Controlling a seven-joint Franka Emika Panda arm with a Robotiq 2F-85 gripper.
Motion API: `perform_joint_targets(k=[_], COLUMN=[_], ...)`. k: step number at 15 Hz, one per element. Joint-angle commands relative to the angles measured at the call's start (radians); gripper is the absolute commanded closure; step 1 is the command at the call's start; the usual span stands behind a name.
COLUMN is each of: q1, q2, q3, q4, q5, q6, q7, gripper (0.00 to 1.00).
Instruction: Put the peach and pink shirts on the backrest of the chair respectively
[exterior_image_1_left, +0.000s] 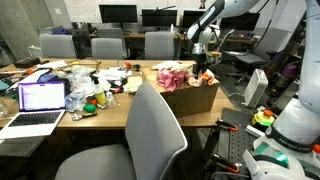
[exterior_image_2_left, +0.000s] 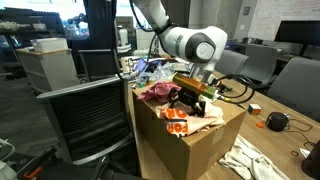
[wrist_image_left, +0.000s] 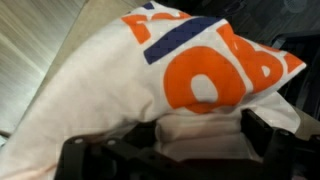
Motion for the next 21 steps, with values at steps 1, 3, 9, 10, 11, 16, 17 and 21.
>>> perform_joint_targets(k=[1, 3, 9, 10, 11, 16, 17, 21], q1=[-0.031, -0.04, -0.064, -0.061, -0.056, -0.013, -0.002, 0.05], q2=[-0.001, -0.026, -0.152, -0.187, -0.22, -0.427, -0.473, -0.626], q3=[0.024, 0.02, -0.005, -0.012, -0.021, -0.058, -0.062, -0.059], q4=[0.017, 0.002, -0.075, -0.102, -0.124, -0.254, -0.275, -0.326], q5=[0.038, 0.056, 0.109, 0.103, 0.096, 0.017, -0.01, -0.135], q6=[-0.021, -0.018, -0.032, -0.023, -0.016, 0.019, 0.019, 0.035], q7=[0.003, 0.004, -0.001, -0.001, 0.003, 0.026, 0.027, 0.051], gripper=[0.38, 0.55, 0.98, 1.0, 0.99, 0.96, 0.96, 0.96])
